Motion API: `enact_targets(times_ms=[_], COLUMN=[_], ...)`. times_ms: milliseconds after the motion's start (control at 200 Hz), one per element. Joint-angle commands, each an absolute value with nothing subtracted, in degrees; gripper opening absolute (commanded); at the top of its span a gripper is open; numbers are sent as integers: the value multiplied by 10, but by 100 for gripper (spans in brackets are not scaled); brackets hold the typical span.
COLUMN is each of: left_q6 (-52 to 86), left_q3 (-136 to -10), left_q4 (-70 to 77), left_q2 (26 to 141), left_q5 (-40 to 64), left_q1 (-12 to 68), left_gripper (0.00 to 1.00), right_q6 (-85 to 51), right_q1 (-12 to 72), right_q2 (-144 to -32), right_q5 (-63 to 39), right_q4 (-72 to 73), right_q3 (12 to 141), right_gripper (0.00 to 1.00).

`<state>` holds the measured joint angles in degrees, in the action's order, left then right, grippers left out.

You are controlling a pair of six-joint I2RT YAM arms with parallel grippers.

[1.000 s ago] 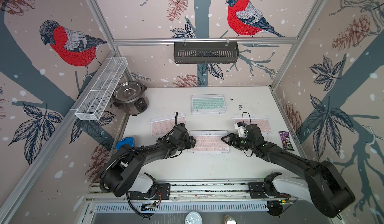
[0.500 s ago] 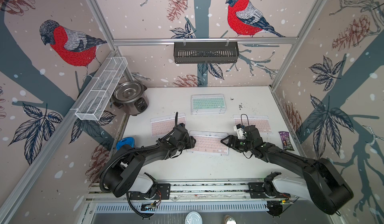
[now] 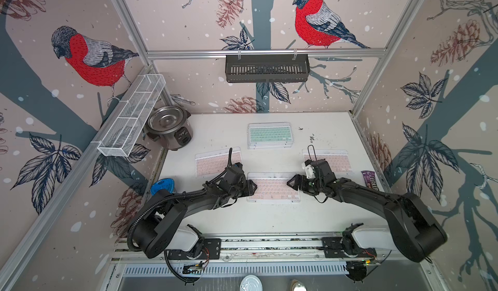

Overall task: Stack the numeric keypads
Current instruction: Pick up the numeric keypad from the center of the board.

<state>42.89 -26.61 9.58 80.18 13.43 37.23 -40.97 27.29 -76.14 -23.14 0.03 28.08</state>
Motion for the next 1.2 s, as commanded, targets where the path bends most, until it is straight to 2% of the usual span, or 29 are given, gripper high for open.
enact_targets(times_ms=[0, 190, 435, 565, 891, 1196], left_q6=[438, 434, 431, 435, 447, 450], left_q3=[-263, -266, -271, -269, -255, -245], left_q4=[19, 17, 33, 57, 105, 119], left_q2=[808, 807, 811, 823, 844, 842], left_q5=[162, 161, 174, 188, 214, 224], left_q1=[374, 375, 374, 378, 388, 397], left_gripper=[58, 58, 58, 58, 58, 58], right_q6=[-389, -385, -394, -404, -532, -565], right_q1=[286, 310, 317, 324, 269, 250], right_q2=[-764, -774, -785, -795, -733, -649], right_q5=[-189, -134, -141, -204, -469, -534], right_q4=[-20, -52, -31, 23, 293, 325], right_q3=[291, 308, 299, 283, 213, 196], right_gripper=[82, 82, 83, 82, 77, 76])
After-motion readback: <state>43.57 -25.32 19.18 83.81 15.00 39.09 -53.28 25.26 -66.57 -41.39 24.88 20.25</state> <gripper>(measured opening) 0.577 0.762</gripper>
